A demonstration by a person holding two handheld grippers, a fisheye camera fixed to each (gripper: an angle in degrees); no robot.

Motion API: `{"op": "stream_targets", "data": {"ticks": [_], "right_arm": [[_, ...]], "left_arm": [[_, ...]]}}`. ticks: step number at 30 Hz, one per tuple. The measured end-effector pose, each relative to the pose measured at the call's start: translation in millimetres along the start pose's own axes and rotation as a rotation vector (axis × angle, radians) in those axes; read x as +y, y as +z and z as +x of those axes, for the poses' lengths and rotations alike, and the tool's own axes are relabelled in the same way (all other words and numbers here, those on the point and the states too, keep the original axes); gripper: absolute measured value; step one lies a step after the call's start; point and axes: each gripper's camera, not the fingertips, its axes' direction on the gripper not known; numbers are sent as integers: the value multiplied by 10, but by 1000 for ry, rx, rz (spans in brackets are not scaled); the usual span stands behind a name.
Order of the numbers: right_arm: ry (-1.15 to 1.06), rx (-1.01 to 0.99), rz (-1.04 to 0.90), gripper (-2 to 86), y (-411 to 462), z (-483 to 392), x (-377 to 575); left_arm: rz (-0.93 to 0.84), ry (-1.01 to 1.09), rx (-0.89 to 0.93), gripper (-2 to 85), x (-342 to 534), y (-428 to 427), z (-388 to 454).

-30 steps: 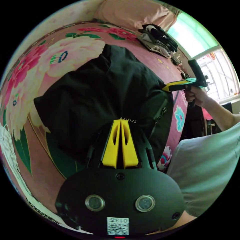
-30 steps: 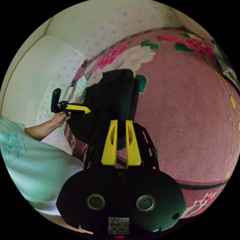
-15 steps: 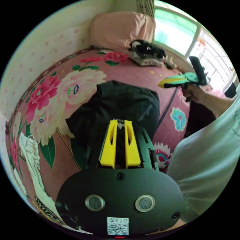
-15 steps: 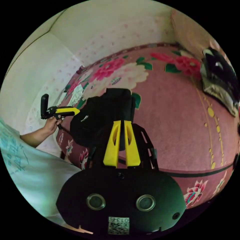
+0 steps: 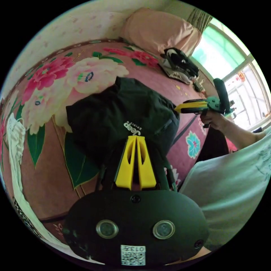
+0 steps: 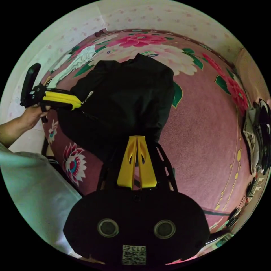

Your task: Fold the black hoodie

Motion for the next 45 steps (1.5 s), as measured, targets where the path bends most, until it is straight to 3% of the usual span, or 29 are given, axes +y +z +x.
{"op": "stream_targets", "data": {"ticks": [2, 4, 6, 8, 10, 15, 19, 21, 23, 29, 32, 37, 38, 42, 45], "right_arm": [[69, 5, 193, -2, -314, 68, 31], [99, 43, 265, -2, -339, 102, -40], [102, 76, 302, -1, -203, 121, -184], [62, 96, 212, 0, 208, 130, -446], [9, 63, 29, 1, 738, 127, -580], [-63, 115, -56, 7, 1286, 173, -631], [-57, -41, -16, 44, 1283, 631, -522], [-12, -148, 122, 107, 1095, 950, -331], [157, -221, 254, 160, 1040, 1486, -38], [313, -530, 193, 160, 1866, 2503, 287], [333, -661, 131, 146, 2248, 2721, 370], [371, -716, 104, 126, 2551, 2980, 577], [383, -710, 102, 121, 2595, 3044, 628], [390, -694, 91, 90, 2692, 3206, 778], [410, -710, 51, 67, 2853, 3303, 857]], "left_arm": [[170, -17, -125, 0, 10, -327, 18], [253, 14, -253, 0, -46, -392, 37], [143, 55, -314, 0, -218, -174, -3], [-143, 104, -320, -3, -363, 348, -102], [-150, 59, -319, -3, -342, 508, -190], [-156, 4, -295, 1, -457, 547, -367], [-45, -217, -72, 21, -474, 216, -760], [95, -307, -32, 92, -346, -55, -898], [193, -496, -14, 224, -90, -216, -1154], [161, -705, 342, 252, 208, 235, -1663], [165, -710, 351, 260, 149, 240, -1752], [165, -656, 451, 260, 68, 212, -1899], [172, -645, 538, 243, 27, 263, -1929], [157, -649, 447, 187, -23, 311, -1940], [192, -710, 552, 127, 0, 435, -1959]]}}
